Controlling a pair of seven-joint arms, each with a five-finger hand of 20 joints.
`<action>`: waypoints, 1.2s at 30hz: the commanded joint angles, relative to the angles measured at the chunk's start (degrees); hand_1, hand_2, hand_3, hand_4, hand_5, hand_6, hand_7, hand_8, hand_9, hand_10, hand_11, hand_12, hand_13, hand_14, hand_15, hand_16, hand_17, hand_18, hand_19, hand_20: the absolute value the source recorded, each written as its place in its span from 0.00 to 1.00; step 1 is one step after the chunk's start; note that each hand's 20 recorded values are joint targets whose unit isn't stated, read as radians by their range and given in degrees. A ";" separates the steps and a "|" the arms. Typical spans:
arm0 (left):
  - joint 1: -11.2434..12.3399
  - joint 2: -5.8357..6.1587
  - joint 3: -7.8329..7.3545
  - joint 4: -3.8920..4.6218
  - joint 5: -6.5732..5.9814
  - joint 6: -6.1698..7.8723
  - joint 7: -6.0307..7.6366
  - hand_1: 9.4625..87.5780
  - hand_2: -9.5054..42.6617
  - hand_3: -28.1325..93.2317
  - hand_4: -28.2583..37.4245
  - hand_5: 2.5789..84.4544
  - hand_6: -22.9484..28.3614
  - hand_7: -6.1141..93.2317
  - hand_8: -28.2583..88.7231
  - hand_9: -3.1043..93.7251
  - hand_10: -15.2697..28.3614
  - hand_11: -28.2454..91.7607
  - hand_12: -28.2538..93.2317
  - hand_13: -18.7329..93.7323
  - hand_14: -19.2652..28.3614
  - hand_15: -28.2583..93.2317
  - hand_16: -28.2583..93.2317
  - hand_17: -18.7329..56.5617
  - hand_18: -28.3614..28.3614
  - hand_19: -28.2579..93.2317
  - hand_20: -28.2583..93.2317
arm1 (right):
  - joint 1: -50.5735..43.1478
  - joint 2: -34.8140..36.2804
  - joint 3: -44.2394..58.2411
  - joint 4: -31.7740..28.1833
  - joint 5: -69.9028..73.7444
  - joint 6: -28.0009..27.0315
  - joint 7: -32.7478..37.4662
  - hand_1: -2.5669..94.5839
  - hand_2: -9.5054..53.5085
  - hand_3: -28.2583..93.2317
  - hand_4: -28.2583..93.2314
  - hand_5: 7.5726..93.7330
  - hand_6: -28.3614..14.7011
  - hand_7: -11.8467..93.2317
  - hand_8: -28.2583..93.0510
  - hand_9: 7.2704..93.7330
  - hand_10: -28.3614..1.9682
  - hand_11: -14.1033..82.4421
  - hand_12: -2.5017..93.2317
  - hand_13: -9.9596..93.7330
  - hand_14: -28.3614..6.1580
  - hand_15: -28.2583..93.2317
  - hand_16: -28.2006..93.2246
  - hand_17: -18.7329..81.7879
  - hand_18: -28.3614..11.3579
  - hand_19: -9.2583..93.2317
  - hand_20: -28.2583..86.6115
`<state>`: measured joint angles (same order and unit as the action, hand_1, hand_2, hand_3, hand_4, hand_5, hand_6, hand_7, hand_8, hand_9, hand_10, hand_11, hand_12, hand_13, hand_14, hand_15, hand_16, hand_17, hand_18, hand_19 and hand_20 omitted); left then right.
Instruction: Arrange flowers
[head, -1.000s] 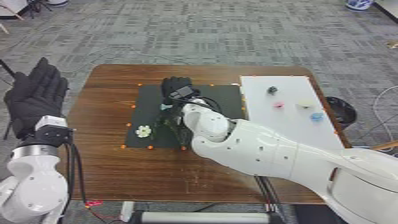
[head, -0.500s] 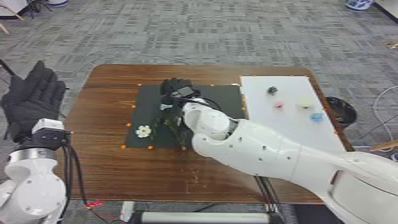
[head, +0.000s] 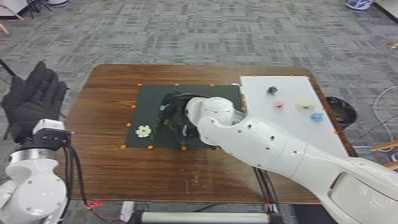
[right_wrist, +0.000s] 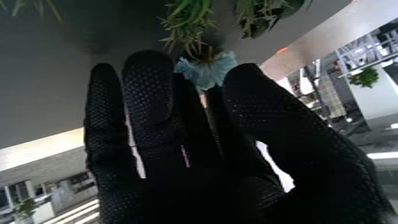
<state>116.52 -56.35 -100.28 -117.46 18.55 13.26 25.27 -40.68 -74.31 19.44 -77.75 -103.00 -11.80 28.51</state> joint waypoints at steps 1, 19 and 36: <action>0.55 -0.63 -0.12 -0.31 0.20 -0.21 -0.13 0.16 0.59 0.81 0.00 0.44 0.62 0.12 0.18 0.27 0.64 0.36 0.27 0.30 0.57 0.31 0.17 0.20 0.60 0.42 0.25 | 0.51 -0.02 -0.78 -0.51 -1.06 2.72 -0.08 0.37 0.42 0.94 0.11 0.35 0.56 0.25 0.15 0.41 0.61 0.29 0.15 0.62 0.48 0.83 0.50 0.37 0.23 0.73 0.49; 2.07 -0.22 -0.98 -0.81 0.43 0.78 -0.26 0.16 0.59 0.81 0.00 0.44 0.62 0.13 0.18 0.28 0.65 0.37 0.28 0.30 0.59 0.32 0.18 0.19 0.62 0.43 0.25 | 0.86 0.87 0.54 -2.58 0.17 3.59 -1.98 0.37 0.39 0.93 0.10 0.38 0.60 0.26 0.14 0.42 0.48 0.28 0.15 0.63 0.47 0.80 0.48 0.36 0.22 0.70 0.47; 0.36 1.65 -1.21 0.37 2.43 1.72 -5.55 0.17 0.58 0.82 0.00 0.44 0.62 0.13 0.18 0.28 0.64 0.37 0.28 0.31 0.59 0.32 0.18 0.19 0.63 0.44 0.25 | -15.16 15.56 25.05 -23.75 -11.97 -2.57 -5.92 0.35 0.26 0.89 0.08 0.37 0.58 0.22 0.15 0.42 0.53 0.26 0.16 0.61 0.39 0.84 0.44 0.37 0.19 0.73 0.47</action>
<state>117.15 -56.68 -100.82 -117.70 20.60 14.00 21.44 -48.97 -67.84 33.10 -95.62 -106.25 -10.48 26.78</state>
